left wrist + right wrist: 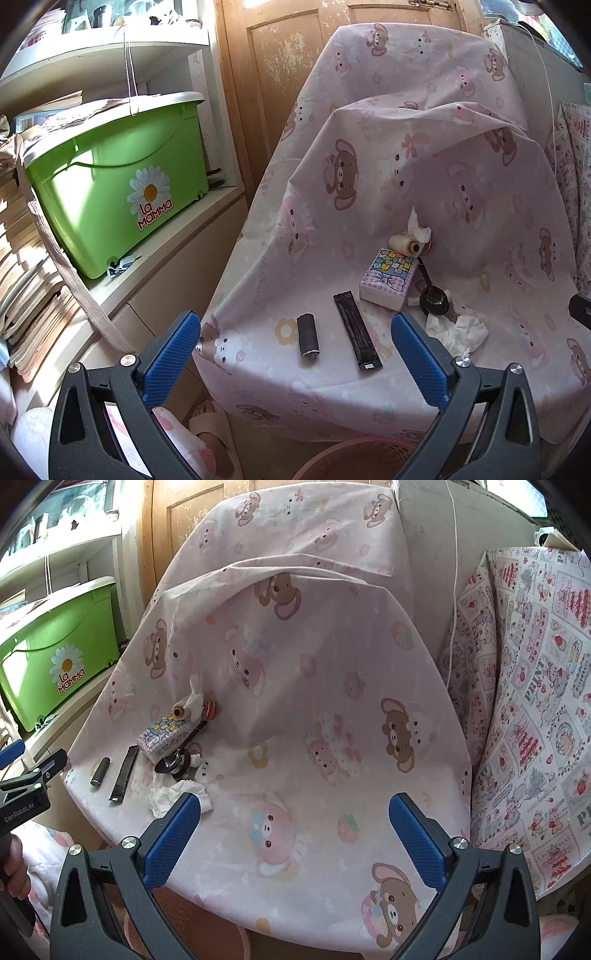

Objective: Collect trash
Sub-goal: 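Move both grippers toward the items on the chair seat, then grasp the black cylinder with the left gripper while the right gripper grasps the white tissue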

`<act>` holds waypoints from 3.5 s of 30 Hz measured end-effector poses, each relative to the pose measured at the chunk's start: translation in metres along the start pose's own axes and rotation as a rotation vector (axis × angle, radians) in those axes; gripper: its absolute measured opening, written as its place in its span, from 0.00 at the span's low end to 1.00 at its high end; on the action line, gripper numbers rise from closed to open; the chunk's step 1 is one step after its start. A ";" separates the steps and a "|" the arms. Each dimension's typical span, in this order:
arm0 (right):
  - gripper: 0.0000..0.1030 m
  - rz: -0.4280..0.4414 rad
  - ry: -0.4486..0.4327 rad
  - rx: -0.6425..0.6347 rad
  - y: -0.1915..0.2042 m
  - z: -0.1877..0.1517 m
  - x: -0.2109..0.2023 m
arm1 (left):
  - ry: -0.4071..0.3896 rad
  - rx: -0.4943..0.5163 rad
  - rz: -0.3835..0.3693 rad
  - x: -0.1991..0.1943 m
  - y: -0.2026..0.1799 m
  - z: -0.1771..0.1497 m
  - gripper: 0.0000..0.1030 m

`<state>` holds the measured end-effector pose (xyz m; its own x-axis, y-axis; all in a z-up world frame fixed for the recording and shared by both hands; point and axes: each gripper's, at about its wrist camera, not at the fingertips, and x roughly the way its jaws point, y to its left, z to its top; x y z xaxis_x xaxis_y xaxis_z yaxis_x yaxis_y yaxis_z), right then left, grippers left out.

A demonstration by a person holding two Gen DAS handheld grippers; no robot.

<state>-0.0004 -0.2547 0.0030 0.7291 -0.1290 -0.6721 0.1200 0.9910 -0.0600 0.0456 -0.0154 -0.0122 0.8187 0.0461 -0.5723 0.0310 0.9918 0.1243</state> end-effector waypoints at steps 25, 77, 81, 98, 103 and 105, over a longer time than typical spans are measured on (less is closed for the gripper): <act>1.00 0.041 0.106 0.102 0.012 0.010 0.009 | 0.111 -0.012 -0.046 0.007 0.028 -0.014 0.99; 1.00 0.114 0.063 0.057 0.032 -0.029 -0.023 | 0.143 -0.082 -0.115 -0.012 0.034 -0.023 0.99; 1.00 0.110 0.055 0.039 0.035 -0.028 -0.024 | 0.128 -0.063 -0.108 -0.015 0.029 -0.022 0.99; 0.54 0.092 0.076 -0.010 0.032 0.030 -0.019 | 0.130 -0.010 -0.074 -0.004 0.042 0.037 0.85; 0.37 0.140 0.106 -0.053 0.043 0.050 0.002 | 0.229 -0.009 -0.166 0.034 0.033 0.056 0.51; 0.37 0.167 0.108 -0.035 0.046 0.042 0.012 | 0.254 -0.016 -0.191 0.048 0.031 0.051 0.49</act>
<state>0.0422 -0.2123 0.0232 0.6600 0.0404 -0.7502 -0.0213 0.9992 0.0351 0.1145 0.0115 0.0054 0.6295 -0.1147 -0.7685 0.1596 0.9870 -0.0166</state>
